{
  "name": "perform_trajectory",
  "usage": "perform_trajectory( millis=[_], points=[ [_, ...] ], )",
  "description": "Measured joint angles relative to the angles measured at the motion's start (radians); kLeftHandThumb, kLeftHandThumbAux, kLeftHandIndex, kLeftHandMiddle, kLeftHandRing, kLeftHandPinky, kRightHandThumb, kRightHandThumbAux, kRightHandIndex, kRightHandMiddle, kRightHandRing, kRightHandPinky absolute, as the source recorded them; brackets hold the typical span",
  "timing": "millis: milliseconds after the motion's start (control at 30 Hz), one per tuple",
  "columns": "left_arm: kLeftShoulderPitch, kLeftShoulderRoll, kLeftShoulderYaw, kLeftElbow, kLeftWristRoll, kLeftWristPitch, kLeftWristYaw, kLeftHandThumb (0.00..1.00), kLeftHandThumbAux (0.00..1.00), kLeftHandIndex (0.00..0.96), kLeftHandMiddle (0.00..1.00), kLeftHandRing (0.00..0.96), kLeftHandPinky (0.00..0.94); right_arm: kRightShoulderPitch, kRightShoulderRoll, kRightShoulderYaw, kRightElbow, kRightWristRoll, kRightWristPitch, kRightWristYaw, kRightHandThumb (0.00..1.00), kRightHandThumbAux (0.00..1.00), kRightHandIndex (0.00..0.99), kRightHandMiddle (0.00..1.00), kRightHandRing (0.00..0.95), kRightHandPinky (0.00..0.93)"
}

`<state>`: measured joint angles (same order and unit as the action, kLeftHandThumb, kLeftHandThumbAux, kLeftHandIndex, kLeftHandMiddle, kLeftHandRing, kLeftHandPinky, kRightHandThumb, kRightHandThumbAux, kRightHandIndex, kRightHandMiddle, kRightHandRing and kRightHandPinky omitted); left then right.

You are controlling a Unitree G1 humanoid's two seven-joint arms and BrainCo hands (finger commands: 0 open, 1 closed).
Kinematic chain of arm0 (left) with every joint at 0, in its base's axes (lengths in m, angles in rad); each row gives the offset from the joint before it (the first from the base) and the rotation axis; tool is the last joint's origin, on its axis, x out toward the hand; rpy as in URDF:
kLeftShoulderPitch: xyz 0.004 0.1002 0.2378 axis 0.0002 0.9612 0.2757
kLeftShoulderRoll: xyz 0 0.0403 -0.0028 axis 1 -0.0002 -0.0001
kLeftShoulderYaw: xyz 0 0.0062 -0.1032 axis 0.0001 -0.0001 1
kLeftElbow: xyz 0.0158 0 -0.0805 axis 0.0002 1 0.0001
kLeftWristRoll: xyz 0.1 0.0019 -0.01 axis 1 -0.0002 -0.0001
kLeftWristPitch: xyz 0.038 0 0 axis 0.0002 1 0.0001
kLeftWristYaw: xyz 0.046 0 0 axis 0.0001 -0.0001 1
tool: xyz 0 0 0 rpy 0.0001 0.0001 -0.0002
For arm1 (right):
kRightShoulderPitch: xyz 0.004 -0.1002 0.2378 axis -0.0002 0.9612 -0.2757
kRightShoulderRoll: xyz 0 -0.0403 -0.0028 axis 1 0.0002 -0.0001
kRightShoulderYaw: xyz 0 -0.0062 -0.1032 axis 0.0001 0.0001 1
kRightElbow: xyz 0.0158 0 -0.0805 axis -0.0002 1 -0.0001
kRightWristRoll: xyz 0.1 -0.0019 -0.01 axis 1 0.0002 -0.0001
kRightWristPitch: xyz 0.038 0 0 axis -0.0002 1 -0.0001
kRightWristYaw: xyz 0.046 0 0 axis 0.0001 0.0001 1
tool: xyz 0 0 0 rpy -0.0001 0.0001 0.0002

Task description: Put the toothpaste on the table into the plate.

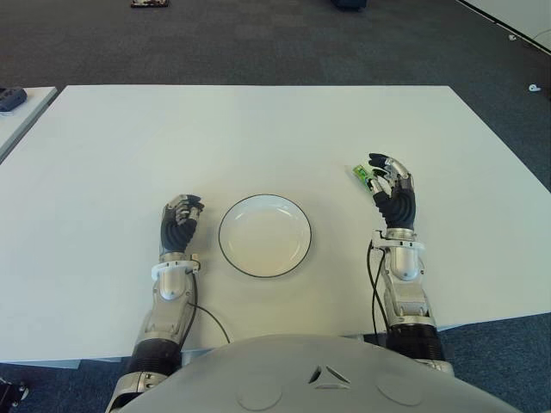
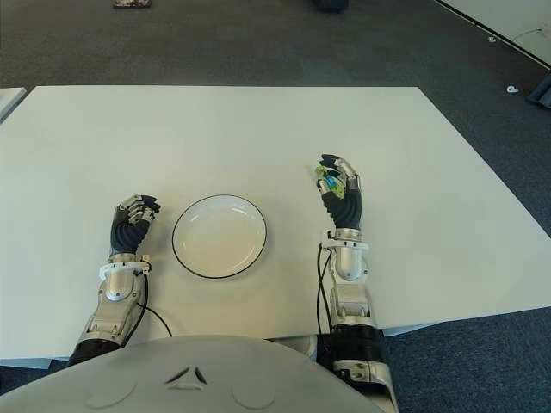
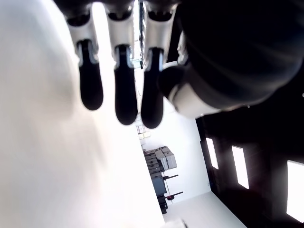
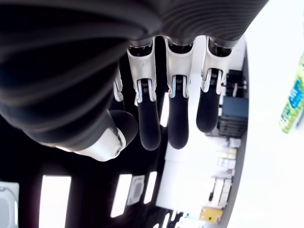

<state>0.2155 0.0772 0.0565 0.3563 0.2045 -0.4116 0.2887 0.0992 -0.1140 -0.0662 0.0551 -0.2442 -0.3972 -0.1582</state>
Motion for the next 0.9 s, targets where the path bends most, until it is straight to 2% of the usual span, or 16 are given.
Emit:
perform_trajectory(
  millis=[33,100,233,433,667,767,900],
  points=[
    [0.000,0.000,0.000,0.000,-0.001,0.000,0.000,0.704,0.722,0.426,0.486,0.477,0.468,-0.001,-0.014,0.000,-0.006,-0.018,0.008,0.001,0.547,0.607,0.065,0.086,0.069,0.071],
    [0.001,0.000,0.001,0.000,-0.003,-0.002,0.000,0.704,0.722,0.427,0.485,0.476,0.458,-0.007,-0.046,-0.002,-0.015,-0.059,0.030,0.002,0.559,0.510,0.026,0.035,0.028,0.029],
    [0.002,0.000,0.002,0.000,-0.008,-0.004,0.000,0.704,0.722,0.427,0.486,0.475,0.434,-0.038,-0.109,-0.002,-0.022,-0.161,0.119,-0.005,0.576,0.408,0.006,0.009,0.007,0.007],
    [0.001,0.000,0.002,0.002,-0.008,-0.004,0.000,0.702,0.722,0.427,0.491,0.468,0.392,-0.081,-0.141,0.019,-0.050,-0.284,0.284,-0.007,0.587,0.274,0.000,0.000,0.000,0.000],
    [0.002,-0.001,0.002,0.000,-0.009,-0.003,0.000,0.701,0.723,0.426,0.483,0.456,0.376,-0.146,-0.150,0.059,-0.076,-0.381,0.476,0.031,0.589,0.203,0.000,0.000,0.000,0.000],
    [0.002,-0.001,0.002,-0.002,-0.009,0.000,0.000,0.701,0.723,0.425,0.482,0.455,0.368,-0.187,-0.166,0.076,-0.078,-0.422,0.566,0.068,0.594,0.188,0.000,0.000,0.000,0.000],
    [0.003,-0.002,0.003,-0.005,-0.008,0.005,0.000,0.701,0.723,0.425,0.486,0.458,0.372,-0.231,-0.189,0.093,-0.082,-0.451,0.650,0.111,0.608,0.183,0.000,0.000,0.000,0.000]
  ],
)
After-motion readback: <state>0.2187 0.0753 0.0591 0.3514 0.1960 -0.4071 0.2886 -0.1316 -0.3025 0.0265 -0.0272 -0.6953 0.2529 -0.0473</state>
